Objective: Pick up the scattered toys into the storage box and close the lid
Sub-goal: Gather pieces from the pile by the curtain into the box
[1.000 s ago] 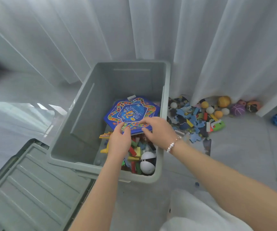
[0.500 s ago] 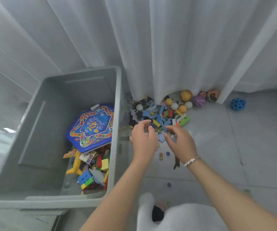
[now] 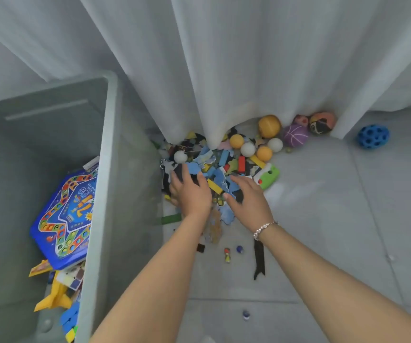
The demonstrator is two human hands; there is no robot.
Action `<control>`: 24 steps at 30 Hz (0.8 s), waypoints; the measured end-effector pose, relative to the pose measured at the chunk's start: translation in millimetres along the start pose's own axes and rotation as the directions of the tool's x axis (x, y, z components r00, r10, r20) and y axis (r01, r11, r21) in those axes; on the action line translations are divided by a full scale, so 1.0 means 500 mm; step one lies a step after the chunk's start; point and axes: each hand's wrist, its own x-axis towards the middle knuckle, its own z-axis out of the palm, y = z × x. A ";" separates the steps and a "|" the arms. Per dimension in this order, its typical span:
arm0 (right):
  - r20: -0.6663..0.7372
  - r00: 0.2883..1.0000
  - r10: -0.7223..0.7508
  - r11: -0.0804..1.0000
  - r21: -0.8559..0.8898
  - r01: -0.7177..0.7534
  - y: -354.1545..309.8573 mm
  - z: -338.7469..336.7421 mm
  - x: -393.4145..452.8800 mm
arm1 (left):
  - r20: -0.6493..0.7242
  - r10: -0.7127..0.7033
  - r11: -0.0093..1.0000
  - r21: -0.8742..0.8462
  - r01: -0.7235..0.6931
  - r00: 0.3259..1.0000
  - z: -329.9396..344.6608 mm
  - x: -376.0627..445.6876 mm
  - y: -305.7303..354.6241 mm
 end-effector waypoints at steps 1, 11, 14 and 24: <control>0.009 1.000 0.012 1.000 0.029 -0.012 -0.002 0.009 0.021 | 0.037 0.025 0.998 0.064 -0.028 0.999 0.004 0.028 -0.004; 0.060 0.952 0.301 0.953 -0.053 -0.298 -0.008 0.057 0.124 | 0.123 0.133 0.977 0.151 -0.151 0.984 0.036 0.097 -0.067; 0.080 0.950 0.302 0.953 -0.018 -0.301 -0.005 0.057 0.136 | 0.084 0.149 0.988 -0.038 -0.146 0.985 0.038 0.097 -0.076; -0.061 0.928 0.368 0.925 -0.076 -0.372 0.007 0.060 0.118 | -0.117 -0.034 0.999 0.016 0.036 0.992 0.027 0.094 -0.100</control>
